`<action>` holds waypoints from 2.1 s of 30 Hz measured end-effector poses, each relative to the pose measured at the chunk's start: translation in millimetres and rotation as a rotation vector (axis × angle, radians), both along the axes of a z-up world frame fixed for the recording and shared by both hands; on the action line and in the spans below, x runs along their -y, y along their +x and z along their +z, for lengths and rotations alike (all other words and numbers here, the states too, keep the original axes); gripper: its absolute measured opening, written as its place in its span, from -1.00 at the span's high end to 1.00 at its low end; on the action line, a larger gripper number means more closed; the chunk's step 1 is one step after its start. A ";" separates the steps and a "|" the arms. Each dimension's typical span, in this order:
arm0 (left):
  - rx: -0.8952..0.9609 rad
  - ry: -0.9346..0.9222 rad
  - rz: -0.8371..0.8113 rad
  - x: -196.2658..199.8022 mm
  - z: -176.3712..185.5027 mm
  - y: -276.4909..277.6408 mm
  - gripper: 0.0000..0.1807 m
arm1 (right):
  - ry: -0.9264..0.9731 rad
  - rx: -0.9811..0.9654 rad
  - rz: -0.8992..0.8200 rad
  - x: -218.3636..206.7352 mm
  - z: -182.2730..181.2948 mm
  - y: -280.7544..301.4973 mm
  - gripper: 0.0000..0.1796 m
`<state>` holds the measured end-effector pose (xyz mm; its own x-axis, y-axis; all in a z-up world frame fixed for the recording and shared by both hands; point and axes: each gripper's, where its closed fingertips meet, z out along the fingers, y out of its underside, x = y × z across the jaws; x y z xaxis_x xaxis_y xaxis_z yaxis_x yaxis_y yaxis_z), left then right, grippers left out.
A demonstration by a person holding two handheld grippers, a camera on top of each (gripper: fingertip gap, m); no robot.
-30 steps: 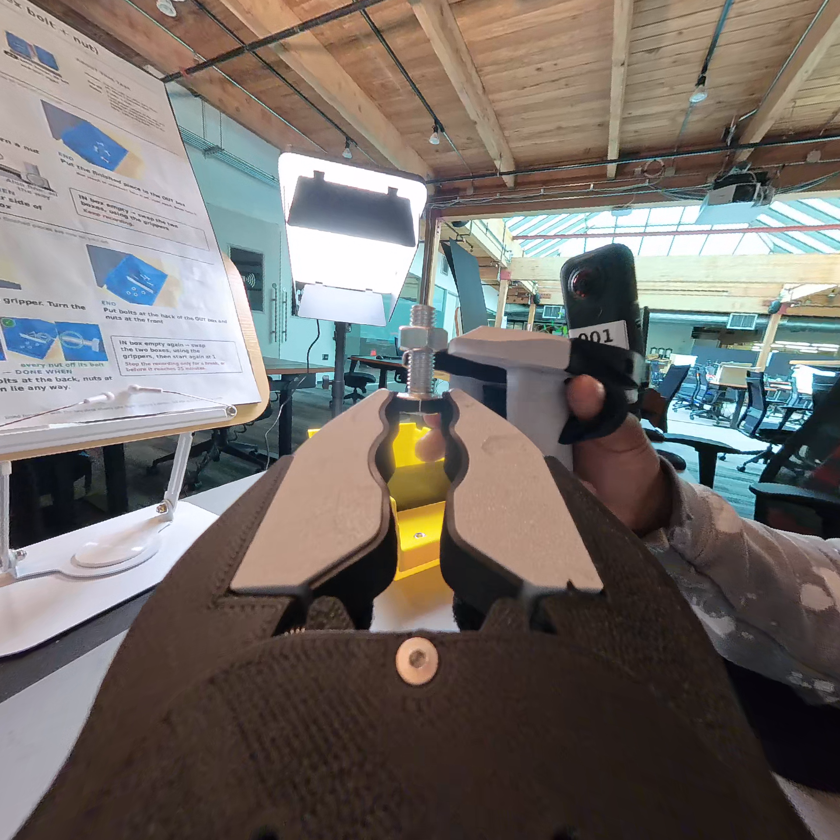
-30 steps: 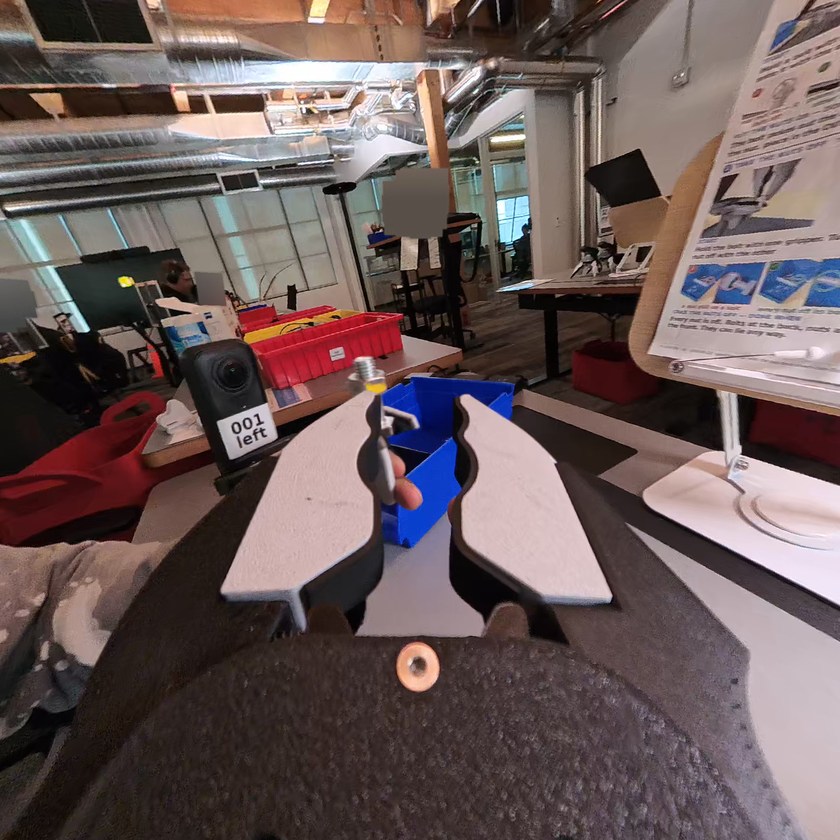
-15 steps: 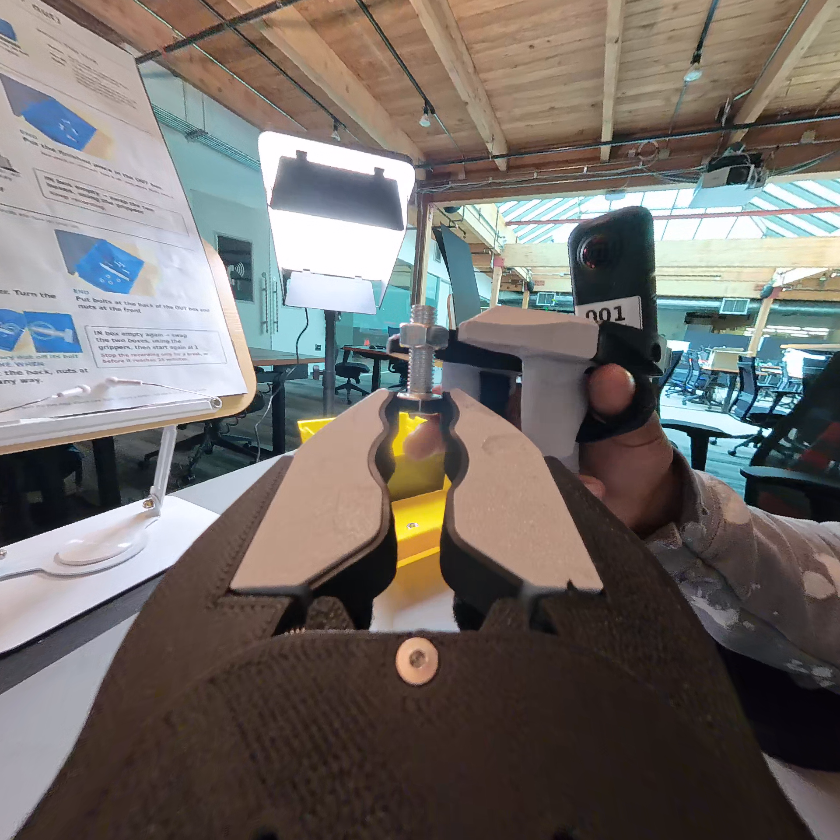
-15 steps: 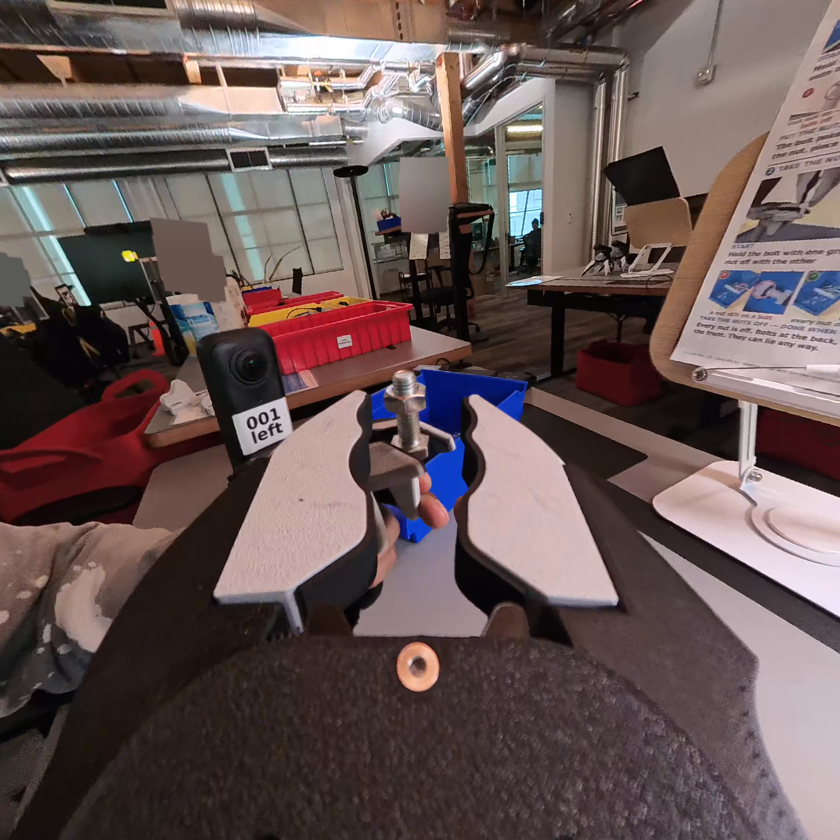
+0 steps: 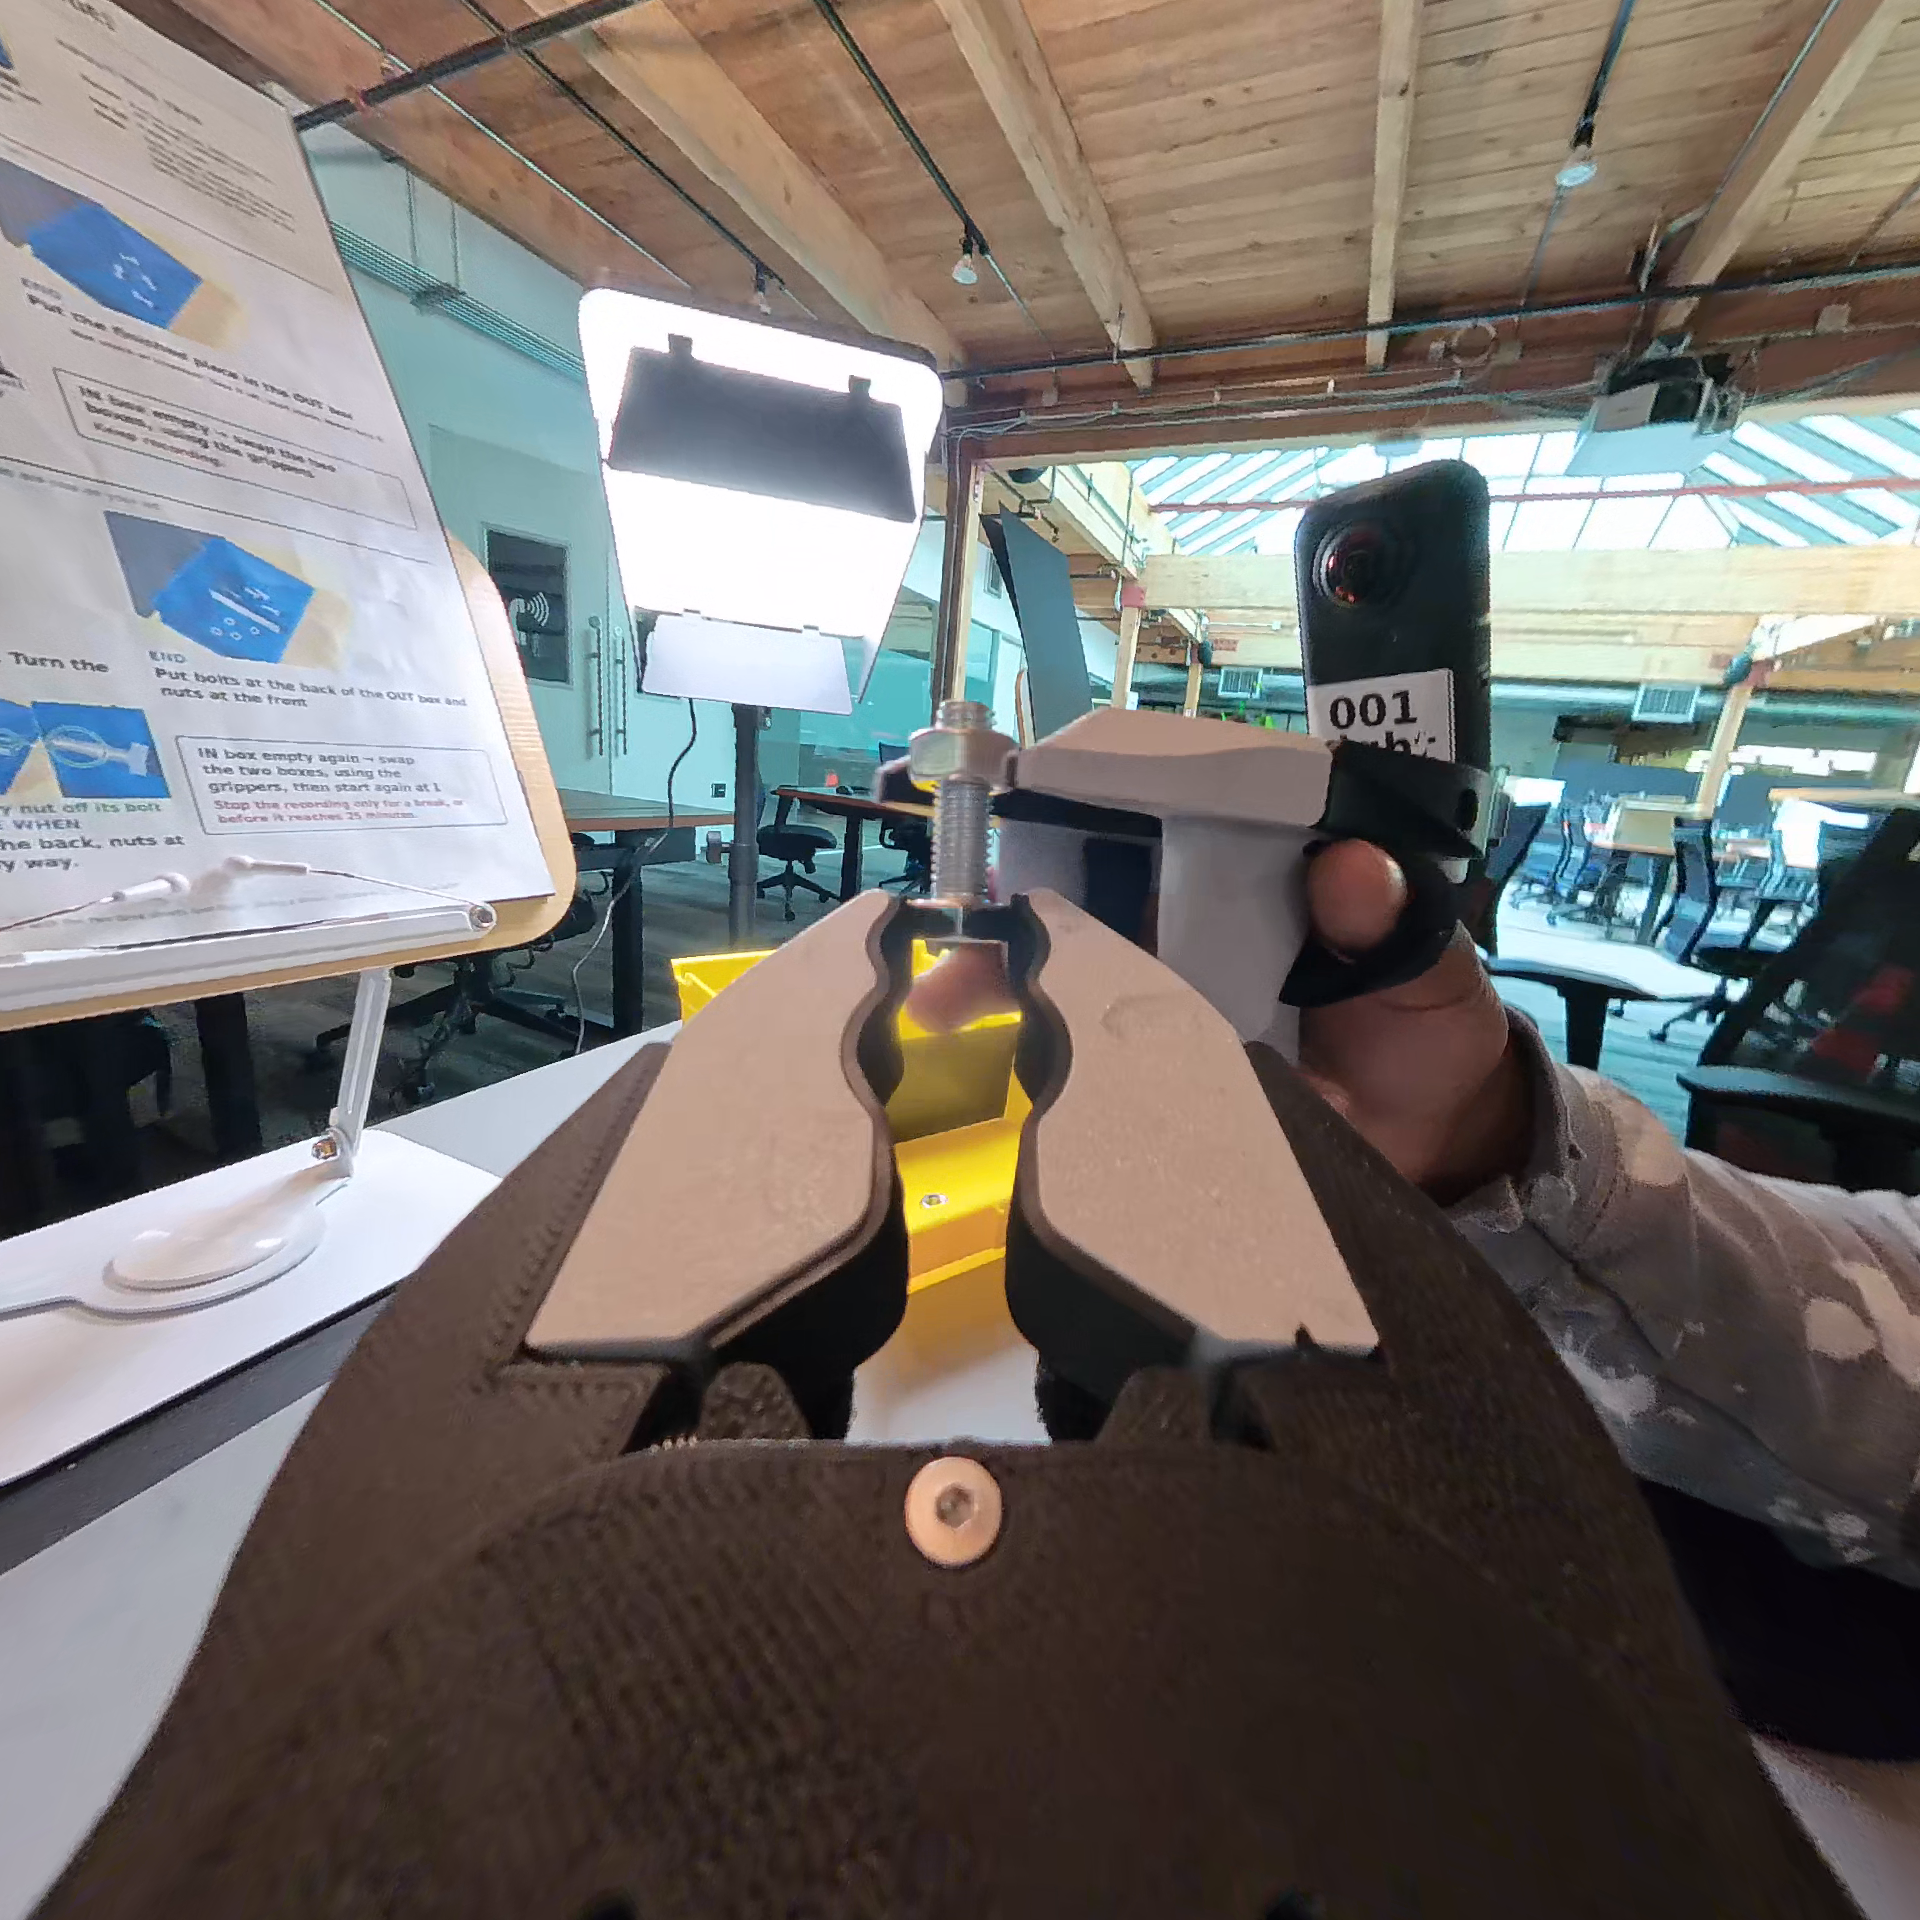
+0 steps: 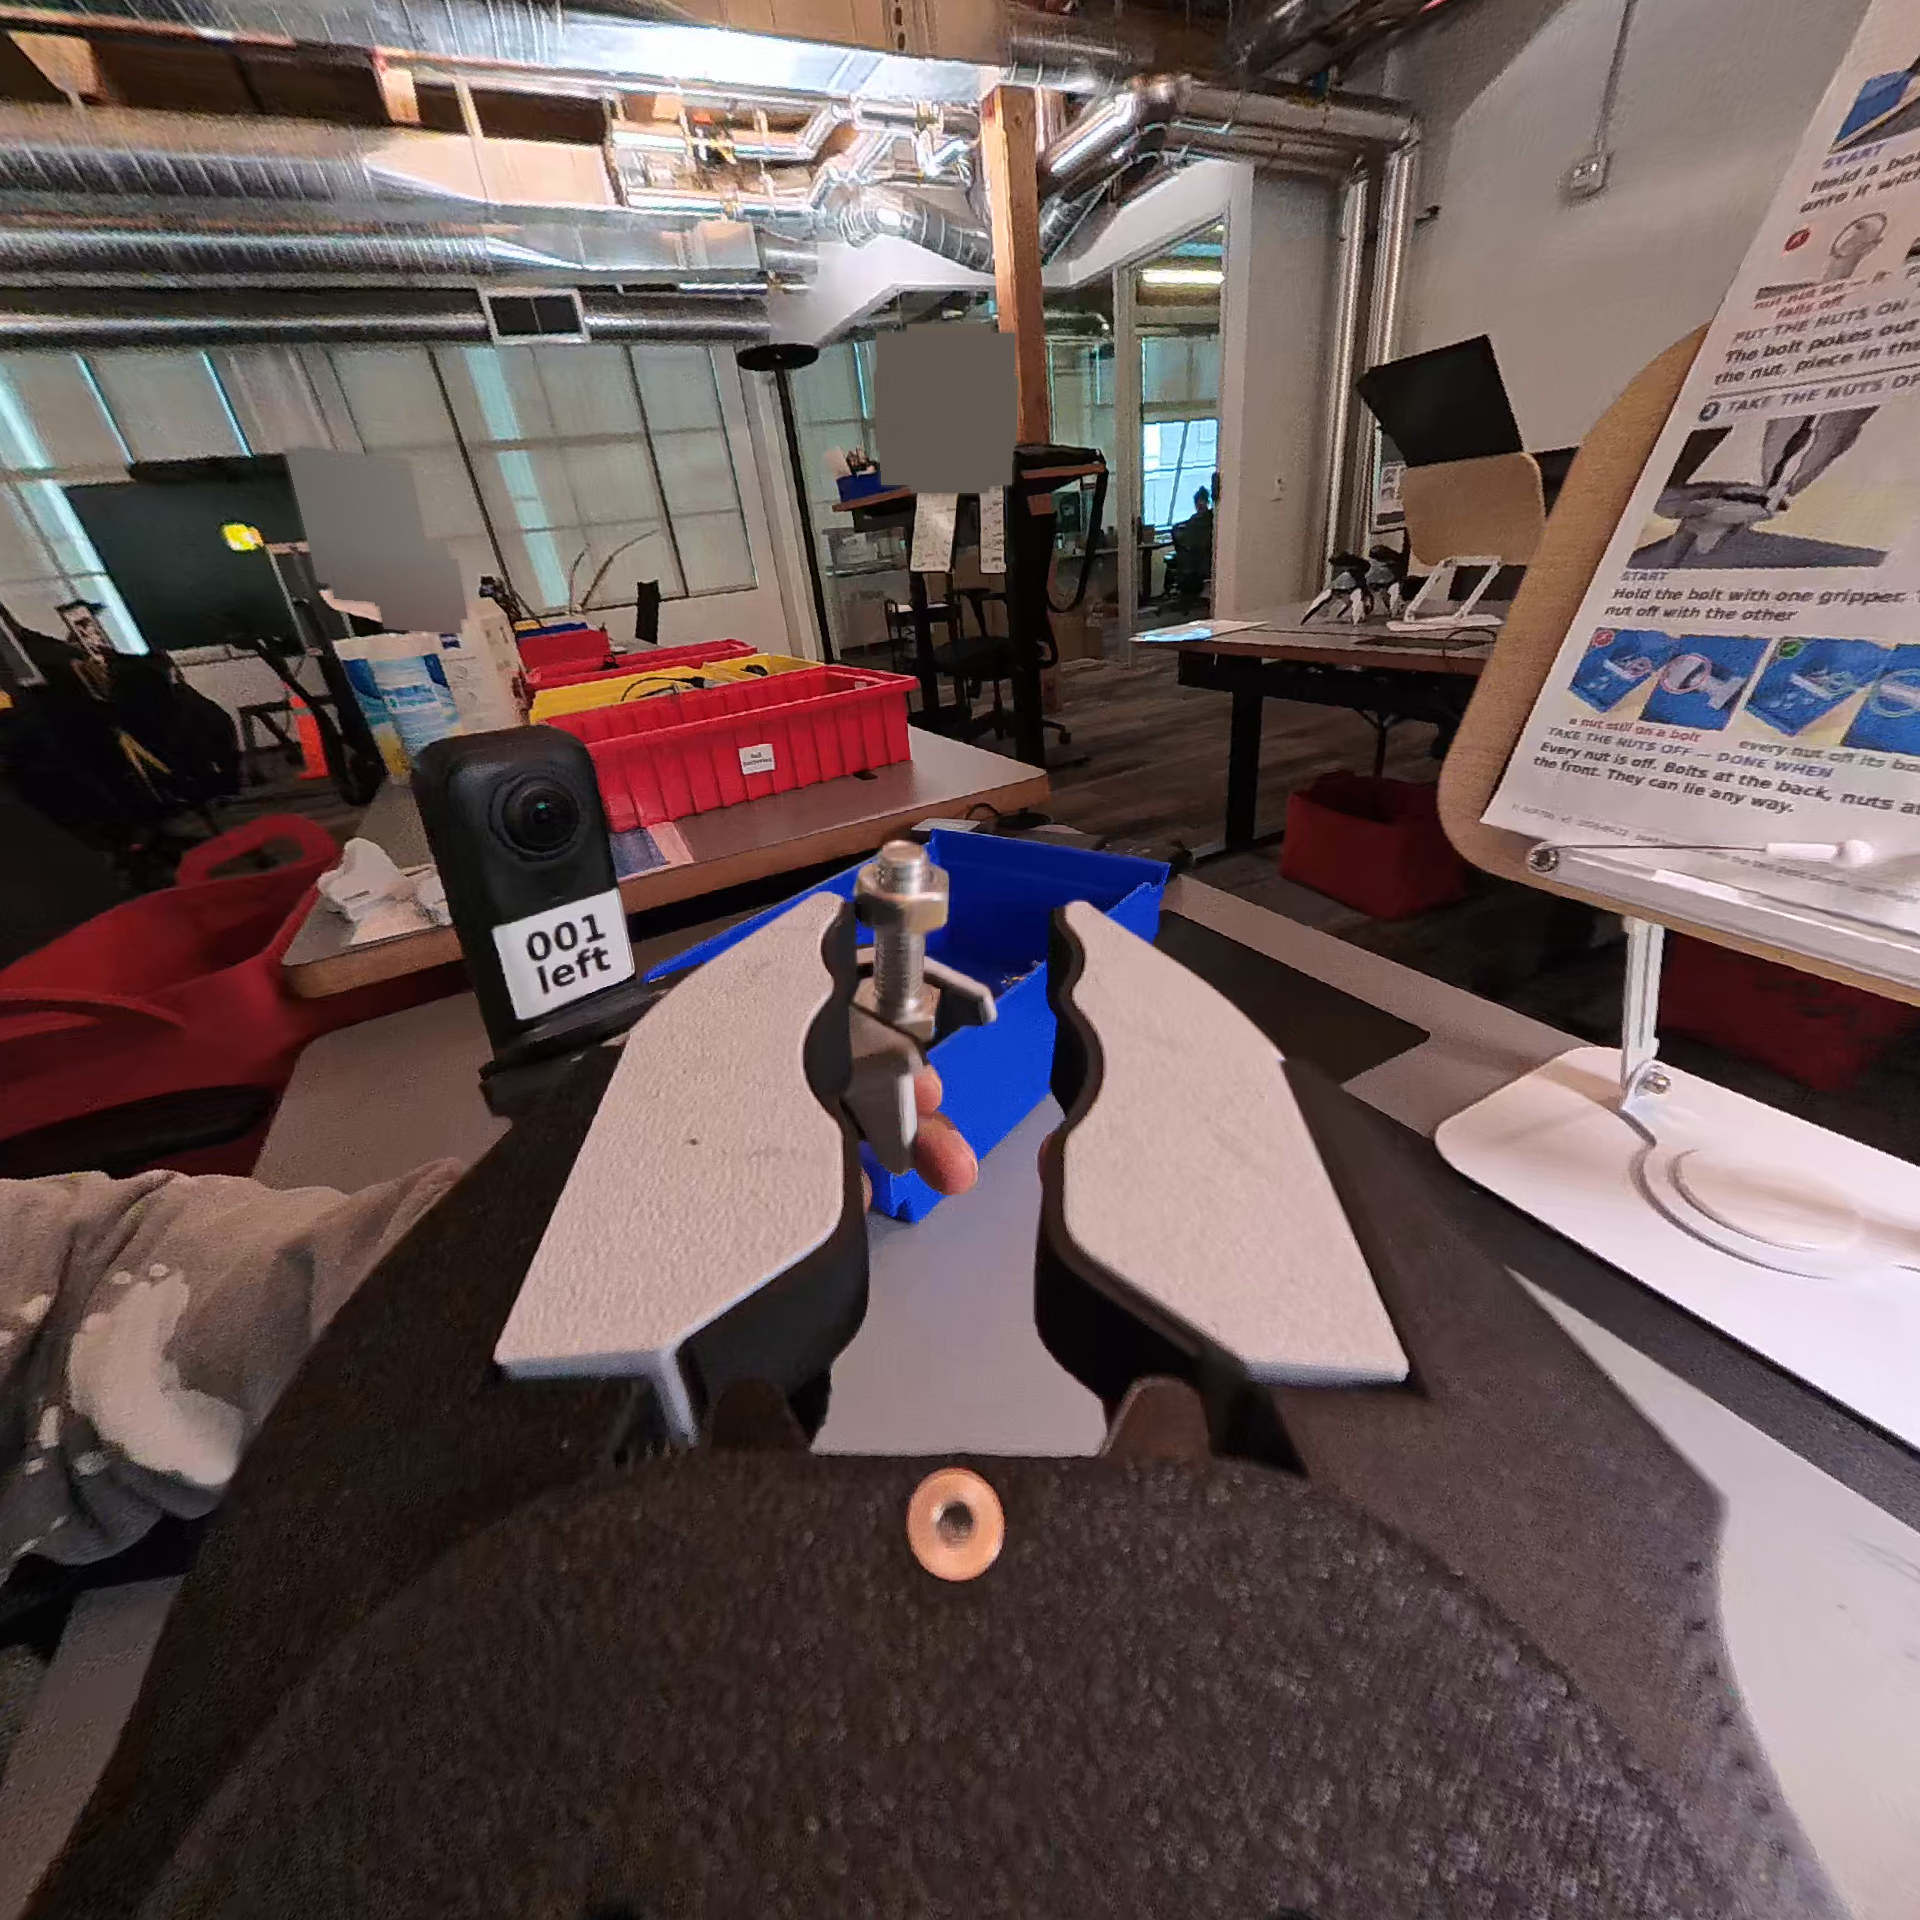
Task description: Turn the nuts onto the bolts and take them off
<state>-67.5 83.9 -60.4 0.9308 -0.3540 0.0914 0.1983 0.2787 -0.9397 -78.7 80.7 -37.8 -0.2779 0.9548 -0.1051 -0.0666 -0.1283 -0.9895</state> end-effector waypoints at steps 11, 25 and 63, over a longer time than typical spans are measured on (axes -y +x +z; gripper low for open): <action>0.000 0.016 -0.010 1.7 2.1 1.4 0.79 | -0.011 -0.012 0.002 3.2 2.0 0.2 0.60; -0.003 0.028 -0.009 3.0 4.0 2.3 0.79 | 0.008 -0.031 0.000 2.8 5.5 2.8 0.63; 0.039 0.068 -0.052 8.5 9.2 5.2 0.79 | -0.011 -0.078 0.022 5.8 16.2 9.2 0.80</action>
<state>-62.3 75.3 -51.2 0.9073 -0.4082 0.1010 0.2498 0.3299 -0.9104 -69.4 74.9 -21.6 -0.3061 0.9474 -0.0930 -0.1401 -0.1415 -0.9800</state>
